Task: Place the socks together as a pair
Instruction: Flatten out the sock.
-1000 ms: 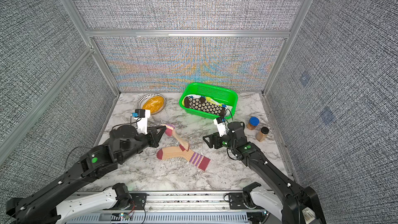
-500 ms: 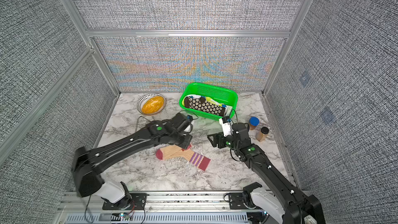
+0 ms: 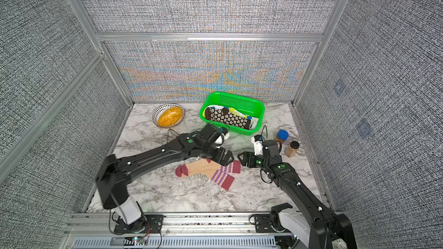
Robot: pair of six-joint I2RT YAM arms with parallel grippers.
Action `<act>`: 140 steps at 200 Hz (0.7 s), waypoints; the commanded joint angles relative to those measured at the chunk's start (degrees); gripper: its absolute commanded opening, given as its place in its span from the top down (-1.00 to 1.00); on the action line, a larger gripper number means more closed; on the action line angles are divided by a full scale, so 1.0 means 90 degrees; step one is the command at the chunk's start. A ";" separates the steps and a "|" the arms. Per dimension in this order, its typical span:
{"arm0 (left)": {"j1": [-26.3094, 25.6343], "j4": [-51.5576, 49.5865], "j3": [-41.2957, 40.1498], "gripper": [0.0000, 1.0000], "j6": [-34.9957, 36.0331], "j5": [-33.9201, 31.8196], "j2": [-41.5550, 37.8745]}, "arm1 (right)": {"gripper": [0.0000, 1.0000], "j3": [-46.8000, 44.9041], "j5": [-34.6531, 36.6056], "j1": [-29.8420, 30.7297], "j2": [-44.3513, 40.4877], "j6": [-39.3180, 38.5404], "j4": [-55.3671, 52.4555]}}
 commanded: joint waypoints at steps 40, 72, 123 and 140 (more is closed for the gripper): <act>0.1229 0.0152 -0.2777 -0.88 -0.0907 -0.0757 -0.2438 | -0.53 0.0089 0.0525 0.0620 0.1474 0.0161 0.0332; 0.1748 0.0444 -0.3588 -0.68 -0.1046 -0.0652 -0.2591 | -0.44 0.0203 0.1156 0.0879 0.1916 0.0184 0.0189; 0.1993 0.0884 -0.3736 -0.49 -0.0939 -0.0548 -0.1762 | -0.29 0.0297 0.1494 0.1134 0.2379 0.0247 0.0220; 0.2013 0.0837 -0.3648 -0.32 -0.0829 -0.0384 -0.1355 | -0.22 0.0338 0.1562 0.1246 0.2461 0.0286 0.0222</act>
